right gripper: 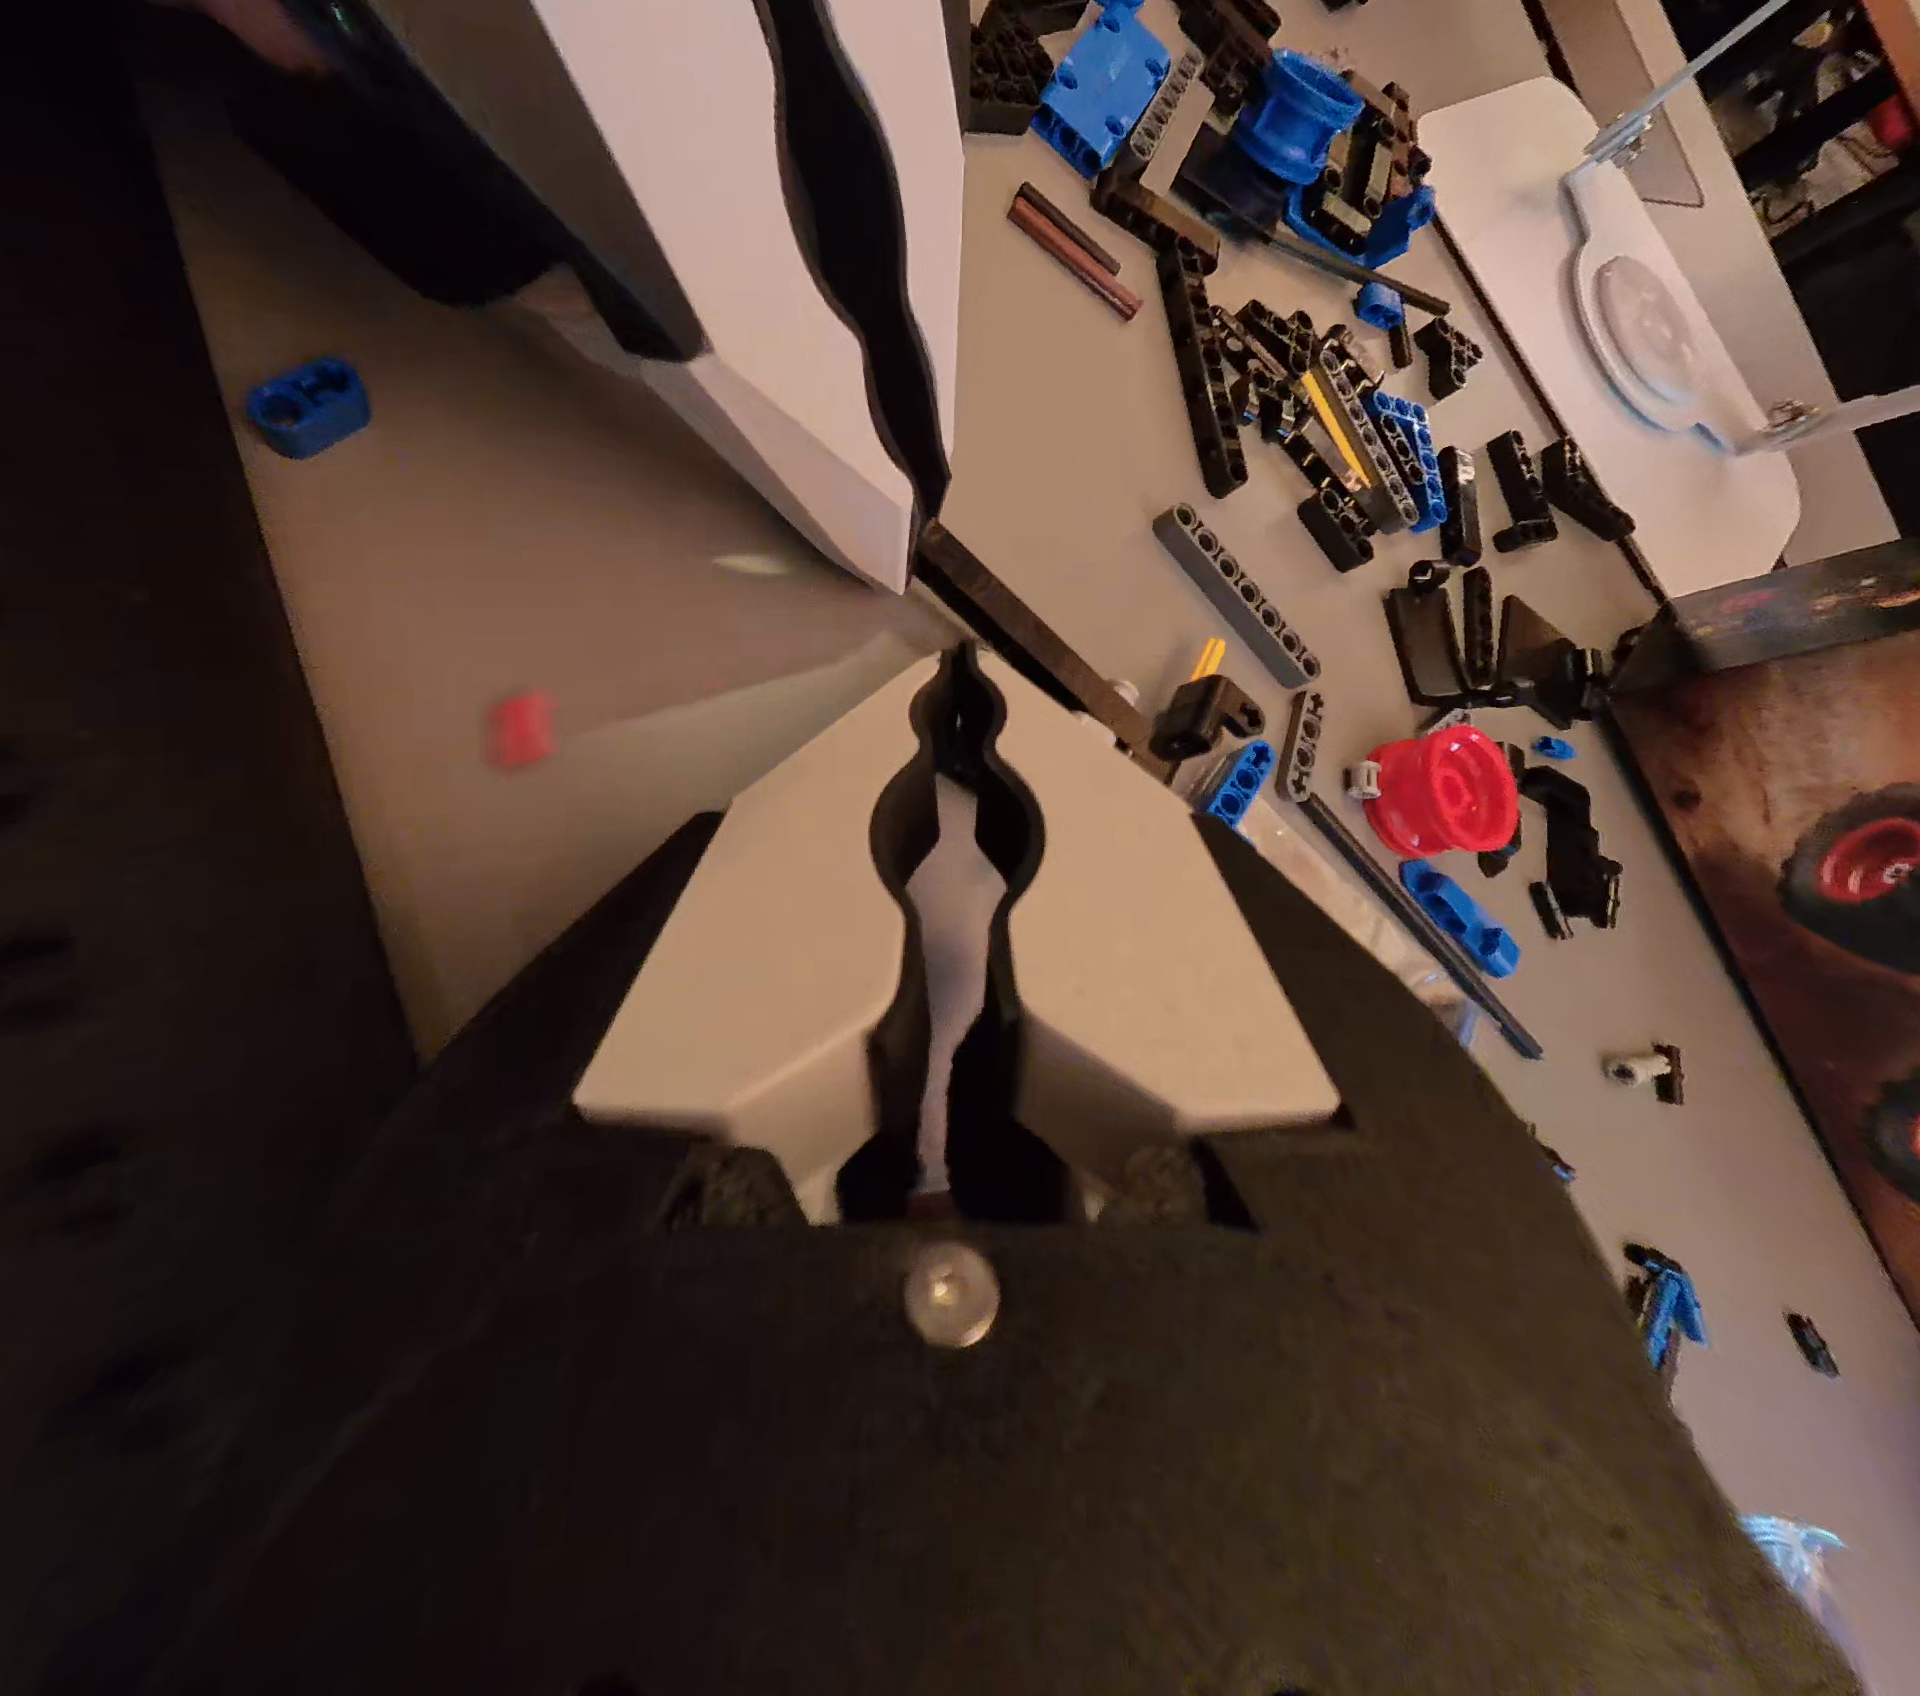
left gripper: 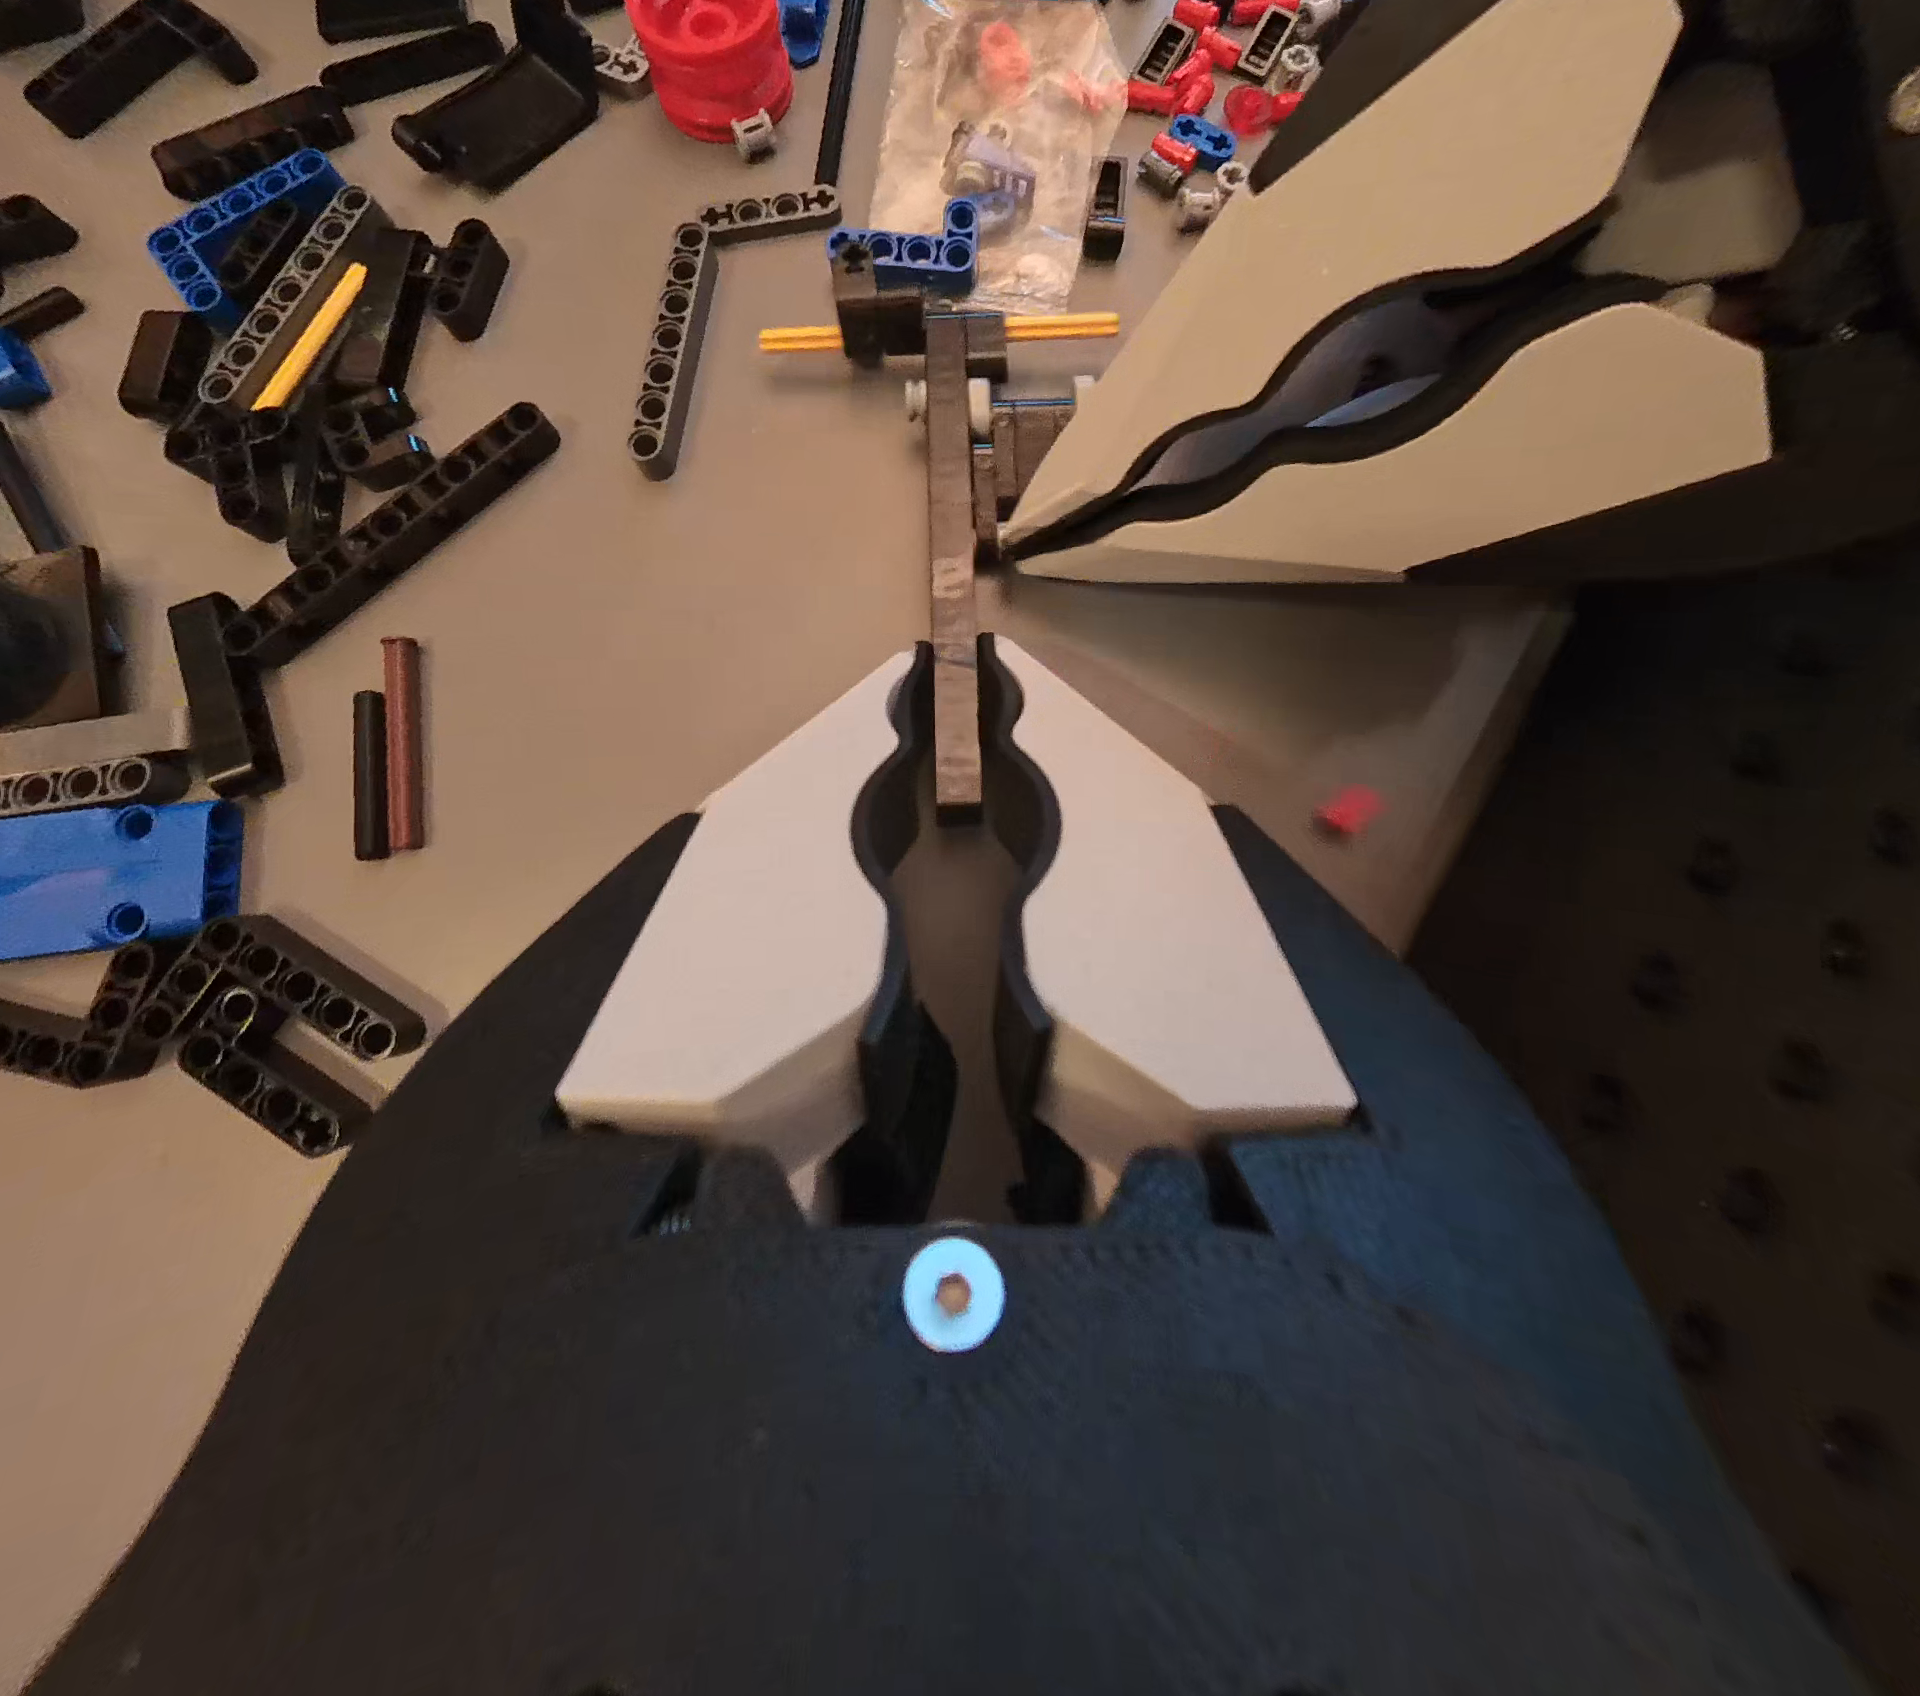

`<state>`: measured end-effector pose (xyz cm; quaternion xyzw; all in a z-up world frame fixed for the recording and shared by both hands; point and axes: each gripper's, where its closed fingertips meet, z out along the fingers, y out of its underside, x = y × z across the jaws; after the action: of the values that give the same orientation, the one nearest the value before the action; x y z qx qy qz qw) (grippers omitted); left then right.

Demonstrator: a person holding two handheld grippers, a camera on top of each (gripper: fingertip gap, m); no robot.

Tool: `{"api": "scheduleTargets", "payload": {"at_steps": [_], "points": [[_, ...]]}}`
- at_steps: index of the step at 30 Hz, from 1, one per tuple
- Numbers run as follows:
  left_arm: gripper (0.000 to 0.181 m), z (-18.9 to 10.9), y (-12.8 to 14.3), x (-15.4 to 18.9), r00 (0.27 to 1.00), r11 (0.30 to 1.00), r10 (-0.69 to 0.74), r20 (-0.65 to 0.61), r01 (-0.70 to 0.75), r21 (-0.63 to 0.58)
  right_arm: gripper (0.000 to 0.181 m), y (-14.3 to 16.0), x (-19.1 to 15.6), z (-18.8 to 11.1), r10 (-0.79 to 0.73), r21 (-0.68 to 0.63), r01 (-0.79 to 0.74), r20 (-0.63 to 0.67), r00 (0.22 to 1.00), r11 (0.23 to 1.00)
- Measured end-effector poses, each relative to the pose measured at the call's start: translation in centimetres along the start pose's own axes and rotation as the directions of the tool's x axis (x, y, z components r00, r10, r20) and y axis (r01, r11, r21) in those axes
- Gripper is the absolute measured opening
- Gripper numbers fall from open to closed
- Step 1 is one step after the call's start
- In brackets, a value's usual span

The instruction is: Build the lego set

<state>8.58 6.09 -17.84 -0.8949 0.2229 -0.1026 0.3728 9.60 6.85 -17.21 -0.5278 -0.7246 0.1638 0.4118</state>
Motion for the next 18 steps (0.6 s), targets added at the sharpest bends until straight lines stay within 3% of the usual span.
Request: {"api": "scheduleTargets", "payload": {"at_steps": [7, 11, 16, 18], "points": [[0.006, -0.1, 0.0, -0.2, 1.000, 1.000, 0.001, -0.010, -0.001, 0.008, 0.000, -0.2, 0.0, -0.4, 0.043, 0.031, -0.044, 0.037, 0.998, 0.999], [0.006, -0.4, 0.3, -0.9, 1.000, 1.000, 0.006, 0.007, -0.006, 0.002, 0.001, -1.1, -1.0, -1.7, 0.101, 0.093, -0.119, 0.174, 0.980, 0.989], [0.006, -0.7, 0.7, -1.2, 1.000, 1.000, -0.012, -0.006, 0.012, 0.006, 0.013, -1.5, -5.5, -3.7, 0.120, 0.072, -0.171, 0.460, 0.880, 0.983], [0.006, -0.7, 0.6, -1.0, 1.000, 1.000, -0.016, -0.014, 0.016, 0.011, 0.011, -1.4, -5.9, -4.0, 0.117, 0.064, -0.167, 0.478, 0.871, 0.984]]}}
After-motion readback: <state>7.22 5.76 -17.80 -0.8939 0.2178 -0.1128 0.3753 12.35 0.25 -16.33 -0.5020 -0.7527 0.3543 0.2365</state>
